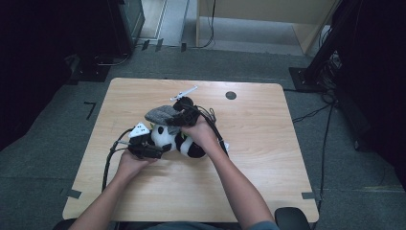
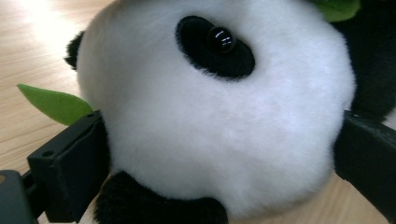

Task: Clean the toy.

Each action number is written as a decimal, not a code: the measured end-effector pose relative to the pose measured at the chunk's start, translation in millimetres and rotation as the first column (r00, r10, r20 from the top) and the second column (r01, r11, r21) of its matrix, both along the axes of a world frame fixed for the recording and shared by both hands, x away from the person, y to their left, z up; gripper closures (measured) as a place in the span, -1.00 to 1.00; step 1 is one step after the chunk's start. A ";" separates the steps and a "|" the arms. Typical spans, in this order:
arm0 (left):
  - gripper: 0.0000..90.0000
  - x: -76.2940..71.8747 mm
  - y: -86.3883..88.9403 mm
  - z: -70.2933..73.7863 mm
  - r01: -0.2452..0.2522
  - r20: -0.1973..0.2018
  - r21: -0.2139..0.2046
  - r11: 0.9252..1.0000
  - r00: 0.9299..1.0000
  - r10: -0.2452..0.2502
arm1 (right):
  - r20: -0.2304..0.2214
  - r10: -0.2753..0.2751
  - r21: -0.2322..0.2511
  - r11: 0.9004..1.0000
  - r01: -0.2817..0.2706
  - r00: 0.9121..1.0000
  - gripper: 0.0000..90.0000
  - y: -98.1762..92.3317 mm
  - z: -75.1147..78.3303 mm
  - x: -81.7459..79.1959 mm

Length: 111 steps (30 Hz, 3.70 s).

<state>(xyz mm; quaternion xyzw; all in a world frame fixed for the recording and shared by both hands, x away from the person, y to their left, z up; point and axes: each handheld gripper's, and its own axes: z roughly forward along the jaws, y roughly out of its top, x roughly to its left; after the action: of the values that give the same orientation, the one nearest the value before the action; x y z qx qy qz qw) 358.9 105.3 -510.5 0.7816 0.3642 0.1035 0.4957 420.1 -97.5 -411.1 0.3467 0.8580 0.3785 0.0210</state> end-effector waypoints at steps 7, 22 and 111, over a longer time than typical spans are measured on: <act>-0.35 -6.6 5.1 5.4 -0.031 0.021 -0.016 0.999 0.999 0.032 | 0.003 -0.003 0.001 1.000 0.003 1.000 0.72 5.6 18.0 -6.3; -0.12 -6.6 4.7 12.3 -0.053 -0.019 -0.022 0.998 0.998 0.052 | 0.022 0.053 -0.100 0.994 -0.050 0.998 0.72 23.2 12.8 -14.2; -0.17 -5.7 7.2 17.1 -0.048 -0.048 0.010 0.999 0.998 0.049 | 0.141 -0.119 -0.011 0.992 0.122 0.983 0.72 -60.3 57.4 -20.6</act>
<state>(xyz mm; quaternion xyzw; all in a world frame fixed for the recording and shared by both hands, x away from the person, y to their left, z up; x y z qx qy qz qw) 353.3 112.5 -493.4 0.7771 0.3944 0.0983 0.4804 399.5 -157.8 -353.7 0.3703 0.8354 0.3916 0.1076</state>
